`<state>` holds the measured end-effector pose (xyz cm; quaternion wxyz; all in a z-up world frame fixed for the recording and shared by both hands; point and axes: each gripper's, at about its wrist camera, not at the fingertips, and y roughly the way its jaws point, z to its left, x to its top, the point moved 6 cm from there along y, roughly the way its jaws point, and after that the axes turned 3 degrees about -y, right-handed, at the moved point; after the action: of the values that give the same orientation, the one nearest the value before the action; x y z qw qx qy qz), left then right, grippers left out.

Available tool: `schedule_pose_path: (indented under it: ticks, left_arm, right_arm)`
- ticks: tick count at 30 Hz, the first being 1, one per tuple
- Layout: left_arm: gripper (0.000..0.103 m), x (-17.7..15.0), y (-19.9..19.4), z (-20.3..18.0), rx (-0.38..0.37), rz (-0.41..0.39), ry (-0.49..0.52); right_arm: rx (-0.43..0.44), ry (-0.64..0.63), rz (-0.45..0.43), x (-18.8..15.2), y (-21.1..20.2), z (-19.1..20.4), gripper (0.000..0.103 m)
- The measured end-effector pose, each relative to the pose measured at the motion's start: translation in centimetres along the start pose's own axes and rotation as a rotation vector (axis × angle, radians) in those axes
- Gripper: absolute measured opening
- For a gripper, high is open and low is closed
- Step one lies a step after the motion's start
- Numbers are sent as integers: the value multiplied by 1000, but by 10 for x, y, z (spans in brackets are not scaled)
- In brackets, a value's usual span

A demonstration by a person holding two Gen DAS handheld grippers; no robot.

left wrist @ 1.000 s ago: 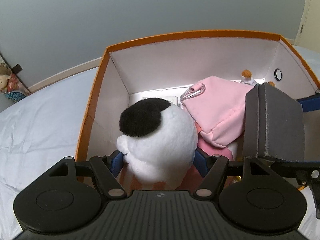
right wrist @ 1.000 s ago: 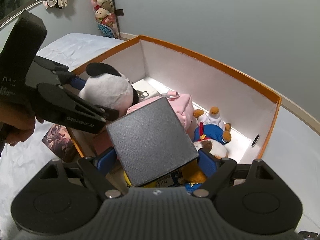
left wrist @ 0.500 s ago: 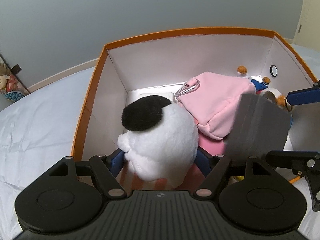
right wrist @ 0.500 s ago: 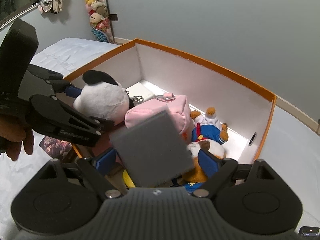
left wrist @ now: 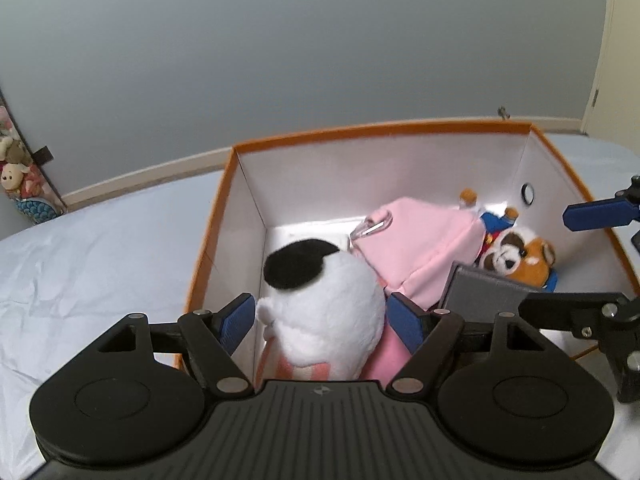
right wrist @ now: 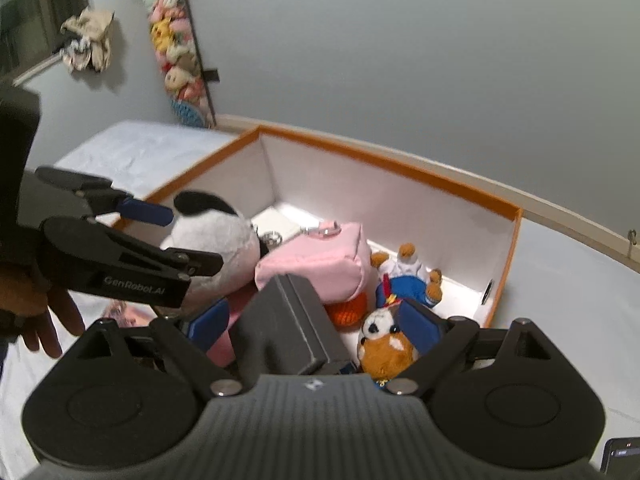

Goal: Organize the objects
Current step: 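Lower the plush and grey box into the shoebox and open both grippers, then withdraw both grippers from the shoebox toward the loose boxes on the bed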

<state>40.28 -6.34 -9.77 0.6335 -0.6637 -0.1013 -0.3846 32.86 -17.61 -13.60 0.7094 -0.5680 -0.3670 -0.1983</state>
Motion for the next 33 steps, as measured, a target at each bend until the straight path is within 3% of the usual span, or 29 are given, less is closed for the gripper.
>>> schedule_pose_path:
  ticks: [16,33]
  left_arm:
    - [88,-5,-51,5,-3,-137,-26]
    - [88,-67,-81,18,-22,-181,-96]
  right_arm:
    - [1,69,-59,-10,-32,-4,92]
    - [-9,156,-87,-52,-67,-10,92]
